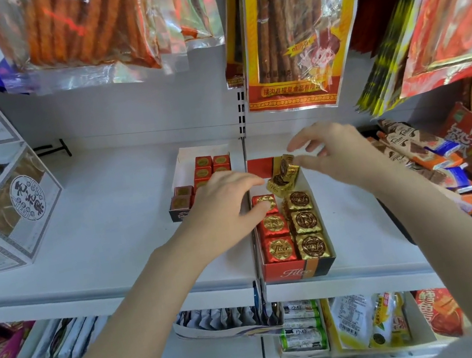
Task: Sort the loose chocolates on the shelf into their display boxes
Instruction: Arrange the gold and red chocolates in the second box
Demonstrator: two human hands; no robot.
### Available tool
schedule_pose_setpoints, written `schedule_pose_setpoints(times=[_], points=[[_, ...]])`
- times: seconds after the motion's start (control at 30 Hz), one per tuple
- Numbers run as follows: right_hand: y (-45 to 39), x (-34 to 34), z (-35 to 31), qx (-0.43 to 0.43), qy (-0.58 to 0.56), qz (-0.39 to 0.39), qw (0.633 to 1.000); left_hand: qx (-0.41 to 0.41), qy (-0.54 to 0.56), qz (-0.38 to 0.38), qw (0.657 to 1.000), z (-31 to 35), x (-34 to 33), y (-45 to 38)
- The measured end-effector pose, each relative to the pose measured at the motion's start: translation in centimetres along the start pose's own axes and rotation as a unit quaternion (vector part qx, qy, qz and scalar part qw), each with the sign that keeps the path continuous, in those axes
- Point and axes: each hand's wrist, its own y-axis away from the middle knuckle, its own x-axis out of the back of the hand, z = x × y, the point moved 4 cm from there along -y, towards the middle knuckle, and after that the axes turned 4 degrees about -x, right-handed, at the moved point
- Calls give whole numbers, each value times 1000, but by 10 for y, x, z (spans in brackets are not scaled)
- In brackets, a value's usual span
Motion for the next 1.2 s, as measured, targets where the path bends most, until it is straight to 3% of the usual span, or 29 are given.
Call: schedule_pose_setpoints(times=[0.37, 0.77, 0.97, 1.2], points=[[-17, -22, -4, 11, 110, -86, 990, 14, -37, -78, 996, -3, -4, -23], [-12, -15, 6, 47, 1, -53, 998, 9, -43, -8, 999, -4, -10, -43], [-7, 18, 30, -18, -129, 39, 991, -5, -60, -6, 998, 3, -2, -66], [12, 16, 32, -23, -114, -15, 993, 10, -160, -27, 987, 7, -18, -81]])
